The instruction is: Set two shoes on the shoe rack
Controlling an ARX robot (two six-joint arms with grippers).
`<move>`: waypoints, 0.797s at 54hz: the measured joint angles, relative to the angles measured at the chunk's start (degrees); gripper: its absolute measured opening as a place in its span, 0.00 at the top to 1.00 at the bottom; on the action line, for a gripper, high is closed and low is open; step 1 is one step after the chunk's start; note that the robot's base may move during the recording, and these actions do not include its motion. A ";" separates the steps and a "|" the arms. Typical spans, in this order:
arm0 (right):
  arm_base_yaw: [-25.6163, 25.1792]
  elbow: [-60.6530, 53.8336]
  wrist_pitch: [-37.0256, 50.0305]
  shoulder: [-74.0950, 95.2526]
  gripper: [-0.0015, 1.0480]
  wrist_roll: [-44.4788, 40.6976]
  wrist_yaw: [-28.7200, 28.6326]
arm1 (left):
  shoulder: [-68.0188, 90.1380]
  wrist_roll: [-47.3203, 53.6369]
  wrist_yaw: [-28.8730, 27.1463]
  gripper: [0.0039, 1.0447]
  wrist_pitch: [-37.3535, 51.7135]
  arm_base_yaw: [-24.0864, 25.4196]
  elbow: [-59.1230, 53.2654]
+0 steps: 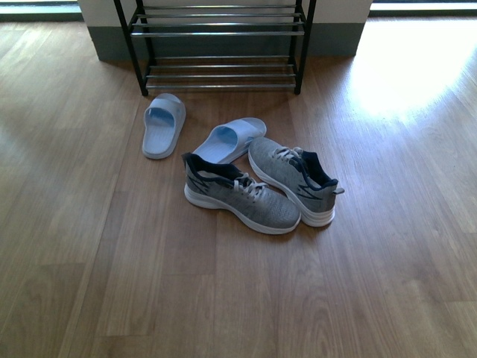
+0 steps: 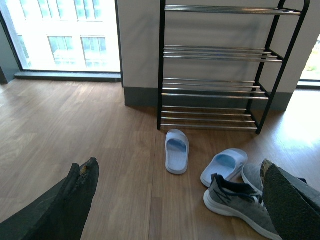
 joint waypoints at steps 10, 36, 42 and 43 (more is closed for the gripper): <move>0.00 0.00 0.00 0.02 0.09 0.00 0.02 | 0.00 0.00 0.00 0.09 0.00 0.00 0.00; 0.00 0.00 0.00 0.04 0.09 0.00 -0.07 | 0.00 0.00 0.00 0.09 -0.02 0.00 0.00; 0.00 0.00 0.00 0.04 0.09 0.00 -0.07 | 0.00 0.00 0.00 0.09 0.00 0.00 0.00; 0.00 0.00 0.00 0.04 0.09 0.00 -0.07 | 0.00 0.00 0.00 0.09 0.00 0.00 0.00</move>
